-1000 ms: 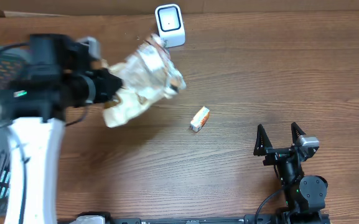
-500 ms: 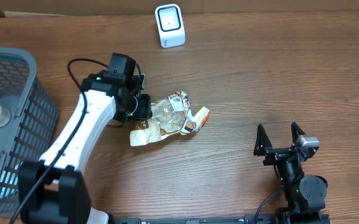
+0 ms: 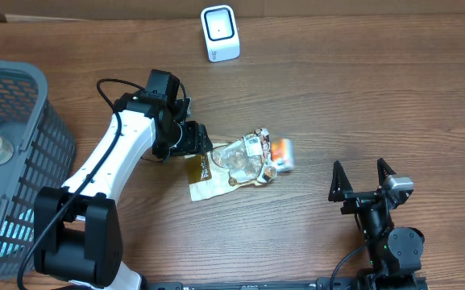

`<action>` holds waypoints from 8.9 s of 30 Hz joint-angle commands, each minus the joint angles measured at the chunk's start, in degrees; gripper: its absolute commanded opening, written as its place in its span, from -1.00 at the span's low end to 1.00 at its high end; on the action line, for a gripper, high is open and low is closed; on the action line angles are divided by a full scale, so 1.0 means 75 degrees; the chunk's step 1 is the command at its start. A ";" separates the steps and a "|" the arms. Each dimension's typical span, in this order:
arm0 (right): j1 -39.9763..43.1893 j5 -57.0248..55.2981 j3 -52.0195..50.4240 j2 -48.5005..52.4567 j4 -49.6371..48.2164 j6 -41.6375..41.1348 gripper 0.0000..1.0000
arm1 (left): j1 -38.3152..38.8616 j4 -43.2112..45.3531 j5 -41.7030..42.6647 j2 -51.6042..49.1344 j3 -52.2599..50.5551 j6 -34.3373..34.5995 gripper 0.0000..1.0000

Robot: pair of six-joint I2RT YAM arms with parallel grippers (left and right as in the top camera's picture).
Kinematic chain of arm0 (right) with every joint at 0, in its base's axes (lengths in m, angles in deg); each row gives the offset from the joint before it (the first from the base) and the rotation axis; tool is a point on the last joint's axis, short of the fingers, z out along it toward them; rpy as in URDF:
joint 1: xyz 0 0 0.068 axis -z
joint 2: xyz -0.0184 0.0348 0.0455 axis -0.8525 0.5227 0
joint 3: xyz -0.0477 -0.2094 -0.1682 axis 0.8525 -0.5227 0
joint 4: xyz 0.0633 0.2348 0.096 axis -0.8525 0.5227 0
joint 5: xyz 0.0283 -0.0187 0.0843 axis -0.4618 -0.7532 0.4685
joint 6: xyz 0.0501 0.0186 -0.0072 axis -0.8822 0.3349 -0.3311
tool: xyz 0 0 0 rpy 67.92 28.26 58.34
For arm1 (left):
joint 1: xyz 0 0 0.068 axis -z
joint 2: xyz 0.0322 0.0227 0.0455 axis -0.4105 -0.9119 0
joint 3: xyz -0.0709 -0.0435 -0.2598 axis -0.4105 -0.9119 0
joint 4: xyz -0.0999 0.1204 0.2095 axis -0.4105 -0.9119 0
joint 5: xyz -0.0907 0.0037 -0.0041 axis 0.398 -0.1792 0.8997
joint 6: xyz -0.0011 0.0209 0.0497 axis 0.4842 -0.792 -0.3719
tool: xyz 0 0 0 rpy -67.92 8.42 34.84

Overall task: Scan the item barcode
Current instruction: 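Lift the bag out and set it on the table beside the box, then lower the left gripper into the basket and grasp the green snack bag, then lift the green bag out and place it left of the clear bag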

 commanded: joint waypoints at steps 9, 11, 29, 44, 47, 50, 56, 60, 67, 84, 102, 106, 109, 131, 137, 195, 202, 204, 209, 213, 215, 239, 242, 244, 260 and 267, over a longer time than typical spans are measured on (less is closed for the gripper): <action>-0.0041 -0.0067 -0.0079 -0.0061 -0.0044 0.0003 1.00 | -0.0064 -0.0662 0.0396 0.0367 0.1425 -0.0105 0.36; -0.0041 -0.0067 -0.0079 -0.0061 -0.0044 0.0003 1.00 | -0.0137 -0.1032 0.0356 0.0554 0.2043 -0.0207 0.42; -0.0041 -0.0067 -0.0079 -0.0061 -0.0044 0.0003 1.00 | -0.4657 -0.3550 -0.0434 0.1591 0.5581 -0.0297 1.00; -0.0041 -0.0064 -0.0079 -0.0061 -0.0044 0.0003 1.00 | -0.7831 -0.3316 -0.1693 0.1594 0.3518 0.0708 1.00; -0.0041 -0.0067 -0.0079 -0.0061 -0.0044 0.0003 1.00 | -0.8236 -0.2838 -0.1708 0.1594 0.2527 0.0670 1.00; -0.0041 -0.0067 -0.0079 -0.0061 -0.0044 0.0003 1.00 | -0.8527 -0.2328 -0.2028 0.1591 0.1766 0.0606 1.00; -0.0041 -0.0064 -0.0079 -0.0061 -0.0044 0.0003 1.00 | -0.8580 -0.1457 -0.2856 0.1588 0.0574 0.0178 0.89; -0.0041 -0.0064 -0.0079 -0.0061 -0.0044 0.0003 1.00 | -0.8582 -0.0883 -0.3060 0.1542 -0.0227 0.0093 0.85; -0.0041 -0.0067 -0.0079 -0.0061 -0.0044 0.0003 1.00 | -0.8571 -0.0026 -0.3045 0.1032 -0.1070 0.0047 0.74; -0.0041 -0.0067 -0.0079 -0.0061 -0.0044 0.0003 1.00 | -0.8574 0.0181 -0.3101 -0.0708 -0.1072 0.0111 0.59; -0.0041 -0.0064 -0.0079 -0.0061 -0.0044 0.0003 1.00 | -0.8565 -0.0318 -0.3019 -0.0871 -0.0612 0.0131 -0.91; -0.0041 -0.0064 -0.0079 -0.0061 -0.0044 0.0003 1.00 | -0.8565 -0.1093 -0.3016 -0.0682 0.0192 0.0131 -0.92; -0.0041 -0.0067 -0.0079 -0.0061 -0.0044 0.0003 1.00 | -0.8565 -0.1705 -0.2984 -0.0376 0.0935 0.0149 -0.92; -0.0041 -0.0067 -0.0079 -0.0061 -0.0044 0.0003 1.00 | -0.8294 -0.1588 0.0000 0.2617 0.2605 0.0985 -0.91; -0.0041 -0.0067 -0.0079 -0.0061 -0.0044 0.0003 1.00 | -0.8294 -0.1775 -0.1090 0.2369 0.2410 0.0064 -0.18; -0.0041 -0.0064 -0.0079 -0.0061 -0.0044 0.0003 1.00 | -0.6572 -0.0061 -0.3284 -0.2626 0.1929 0.2244 -0.56; -0.0041 -0.0064 -0.0079 -0.0061 -0.0044 0.0003 1.00 | -0.6572 -0.0417 -0.3279 -0.2532 0.1935 0.2247 -0.92; -0.0041 -0.0067 -0.0079 -0.0061 -0.0044 0.0003 1.00 | -0.6572 -0.0527 -0.3279 -0.2436 0.1953 0.2247 -0.92; -0.0041 -0.0067 -0.0079 -0.0061 -0.0047 0.0003 1.00 | -0.6572 -0.0883 -0.3255 -0.1988 0.2119 0.2247 -0.91; -0.0041 -0.0067 -0.0079 -0.0061 -0.0044 0.0003 1.00 | -0.6572 -0.1122 -0.3255 -0.1384 0.2291 0.2247 -0.91; -0.0041 -0.0064 -0.0079 -0.0061 -0.0044 0.0003 1.00 | -0.6572 -0.1183 -0.3255 -0.1011 0.2358 0.2244 -0.92; -0.0041 -0.0064 -0.0079 -0.0061 -0.0044 0.0003 1.00 | -0.6551 -0.1335 -0.2014 0.4436 0.2381 0.2253 -0.92; -0.0041 -0.0064 -0.0079 -0.0061 -0.0044 0.0003 1.00 | -0.6548 -0.1320 -0.1437 0.4683 0.2381 0.2253 -0.92; -0.0041 -0.0064 -0.0079 -0.0061 -0.0044 0.0003 1.00 | -0.6496 -0.1373 -0.0711 0.4747 0.2381 0.2247 -0.91; -0.0041 -0.0067 -0.0079 -0.0061 -0.0044 0.0000 1.00 | -0.2652 -0.2576 -0.0717 0.3590 0.1982 0.0070 -0.89; -0.0041 -0.0064 -0.0079 -0.0061 -0.0044 0.0003 1.00 | -0.0388 -0.2413 -0.2480 0.2460 0.1026 0.0338 -0.91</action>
